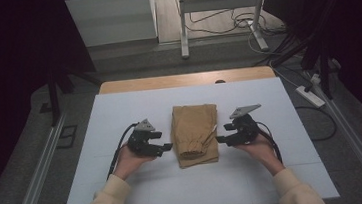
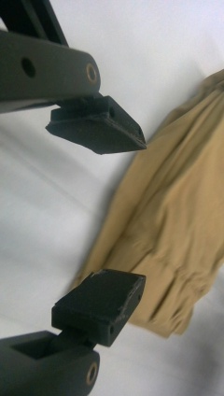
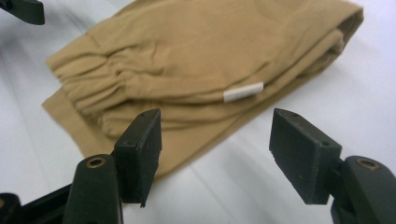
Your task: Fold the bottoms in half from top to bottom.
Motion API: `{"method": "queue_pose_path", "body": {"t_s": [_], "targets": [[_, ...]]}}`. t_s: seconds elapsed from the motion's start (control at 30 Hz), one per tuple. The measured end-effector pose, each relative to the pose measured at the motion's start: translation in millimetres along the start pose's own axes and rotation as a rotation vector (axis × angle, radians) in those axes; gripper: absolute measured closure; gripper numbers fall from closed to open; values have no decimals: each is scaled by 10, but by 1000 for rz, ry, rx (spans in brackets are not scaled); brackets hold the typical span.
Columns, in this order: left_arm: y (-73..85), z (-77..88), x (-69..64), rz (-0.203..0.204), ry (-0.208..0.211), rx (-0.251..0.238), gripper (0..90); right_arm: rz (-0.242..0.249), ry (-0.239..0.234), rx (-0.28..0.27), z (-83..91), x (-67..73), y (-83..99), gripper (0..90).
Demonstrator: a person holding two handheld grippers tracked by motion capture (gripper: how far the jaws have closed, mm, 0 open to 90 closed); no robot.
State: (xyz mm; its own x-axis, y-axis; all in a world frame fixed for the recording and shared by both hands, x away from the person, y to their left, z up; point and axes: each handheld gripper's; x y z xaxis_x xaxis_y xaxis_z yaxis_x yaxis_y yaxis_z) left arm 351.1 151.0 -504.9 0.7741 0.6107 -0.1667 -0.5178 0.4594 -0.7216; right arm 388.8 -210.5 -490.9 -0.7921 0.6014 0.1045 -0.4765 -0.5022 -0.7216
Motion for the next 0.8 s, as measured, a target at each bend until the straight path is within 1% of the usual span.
{"method": "queue_pose_path", "body": {"t_s": [0.1, 0.17, 0.23, 0.37, 0.63, 0.8], "targets": [[99, 37, -21, 6, 2, 3, 305, -5, -2, -3, 64, 24, 96, 347], [151, 62, -33, 9, 10, 7, 305, -4, 6, -3, 99, 38, 160, 347], [199, 84, -53, 2, 8, 16, 305, 0, 13, -1, 136, 48, 221, 347], [299, 130, -82, 7, 4, 22, 304, -9, 15, 2, 212, 62, 334, 347], [544, 308, -102, 38, -14, 13, 304, 2, 19, 21, 359, 120, 546, 347], [663, 410, -107, 59, -22, -2, 304, -10, 26, 17, 473, 126, 671, 347]]}}
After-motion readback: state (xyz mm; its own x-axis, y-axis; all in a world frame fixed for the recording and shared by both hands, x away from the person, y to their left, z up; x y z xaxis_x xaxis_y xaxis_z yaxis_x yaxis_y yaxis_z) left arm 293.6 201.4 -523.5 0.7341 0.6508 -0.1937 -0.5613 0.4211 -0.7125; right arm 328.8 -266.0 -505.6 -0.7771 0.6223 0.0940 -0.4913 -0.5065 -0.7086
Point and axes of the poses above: each handheld gripper's, and its own axes: z roughly backward along the jaws, y roughly out of its underside, x roughly to its left
